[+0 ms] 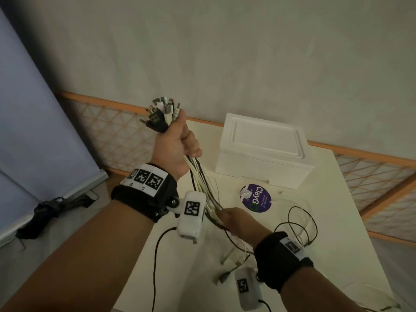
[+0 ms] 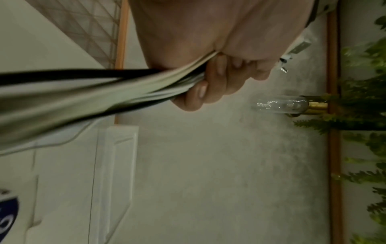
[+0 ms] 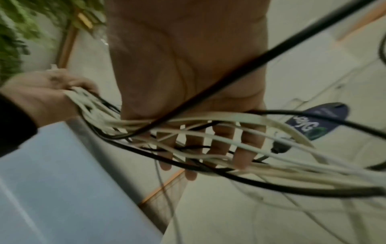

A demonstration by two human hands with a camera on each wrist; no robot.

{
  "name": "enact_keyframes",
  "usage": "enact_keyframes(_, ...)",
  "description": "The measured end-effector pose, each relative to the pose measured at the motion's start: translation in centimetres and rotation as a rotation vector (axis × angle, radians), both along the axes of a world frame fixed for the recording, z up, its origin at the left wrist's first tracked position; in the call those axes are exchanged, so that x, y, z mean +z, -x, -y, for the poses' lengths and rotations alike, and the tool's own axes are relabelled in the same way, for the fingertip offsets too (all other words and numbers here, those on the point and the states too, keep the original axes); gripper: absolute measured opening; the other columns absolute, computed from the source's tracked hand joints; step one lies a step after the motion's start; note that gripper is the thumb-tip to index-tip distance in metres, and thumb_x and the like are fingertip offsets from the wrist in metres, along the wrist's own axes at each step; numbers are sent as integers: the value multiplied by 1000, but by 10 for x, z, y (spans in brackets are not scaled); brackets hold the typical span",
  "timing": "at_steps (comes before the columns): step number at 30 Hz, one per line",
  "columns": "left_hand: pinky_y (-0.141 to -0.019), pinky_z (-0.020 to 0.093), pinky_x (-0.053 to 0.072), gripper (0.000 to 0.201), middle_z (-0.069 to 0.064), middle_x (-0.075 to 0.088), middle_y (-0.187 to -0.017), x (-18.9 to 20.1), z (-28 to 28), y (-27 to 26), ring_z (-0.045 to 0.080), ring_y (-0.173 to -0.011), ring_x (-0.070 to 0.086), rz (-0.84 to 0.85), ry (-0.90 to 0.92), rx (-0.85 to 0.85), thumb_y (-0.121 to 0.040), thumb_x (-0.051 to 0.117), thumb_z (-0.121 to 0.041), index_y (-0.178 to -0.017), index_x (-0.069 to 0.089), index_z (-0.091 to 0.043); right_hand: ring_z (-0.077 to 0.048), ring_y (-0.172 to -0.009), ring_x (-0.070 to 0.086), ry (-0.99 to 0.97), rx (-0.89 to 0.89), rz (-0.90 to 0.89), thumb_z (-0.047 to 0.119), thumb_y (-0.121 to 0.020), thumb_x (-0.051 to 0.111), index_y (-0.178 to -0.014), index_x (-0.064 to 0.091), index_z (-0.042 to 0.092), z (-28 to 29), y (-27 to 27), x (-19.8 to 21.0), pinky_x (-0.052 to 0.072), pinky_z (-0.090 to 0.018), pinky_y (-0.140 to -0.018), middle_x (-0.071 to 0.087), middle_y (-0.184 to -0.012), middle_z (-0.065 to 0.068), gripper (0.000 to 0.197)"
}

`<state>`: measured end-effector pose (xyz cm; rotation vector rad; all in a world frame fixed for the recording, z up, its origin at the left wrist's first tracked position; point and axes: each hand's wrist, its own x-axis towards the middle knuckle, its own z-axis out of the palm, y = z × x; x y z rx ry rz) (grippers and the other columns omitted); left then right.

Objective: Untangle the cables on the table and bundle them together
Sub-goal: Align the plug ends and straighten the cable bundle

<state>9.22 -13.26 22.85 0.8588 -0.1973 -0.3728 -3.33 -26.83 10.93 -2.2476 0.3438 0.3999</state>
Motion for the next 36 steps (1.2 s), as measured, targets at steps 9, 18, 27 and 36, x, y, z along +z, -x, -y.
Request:
enact_keyframes(9, -42, 21, 21, 60, -7, 18, -41, -2, -10, -7, 10, -37, 16, -72, 2, 68, -97, 46, -39, -41, 30, -24, -31, -145, 14, 290, -202, 70, 84, -52, 63, -148, 22, 35, 44, -15, -2, 22, -46, -116, -7, -159, -8, 115)
enact_keyframes(18, -45, 23, 22, 55, -5, 17, -45, -3, -29, -25, 13, -42, 14, -81, 17, 163, -94, 52, -40, -49, 28, -22, -23, -142, 26, 438, -121, -23, 49, -69, 75, -139, 36, 40, 62, 8, -12, 23, -60, -108, 25, -154, 2, 81)
enact_keyframes(27, -41, 22, 22, 52, -6, 19, -45, -1, -55, -38, 11, -40, 15, -185, 105, 309, -92, 57, -41, -51, 31, -22, 5, -123, 47, 471, -23, 317, 33, -85, 68, -117, 61, 46, 72, 33, -8, 13, -32, -112, 45, -143, 18, 35)
enact_keyframes(36, -39, 20, 21, 55, -7, 21, -42, -16, -53, -37, 10, -36, 16, -232, 43, 335, -90, 59, -43, -50, 28, -21, -20, -144, 13, 483, 8, -7, 65, -47, 81, -144, 0, 52, 67, 37, -28, 15, -73, -102, -4, -159, 9, 127)
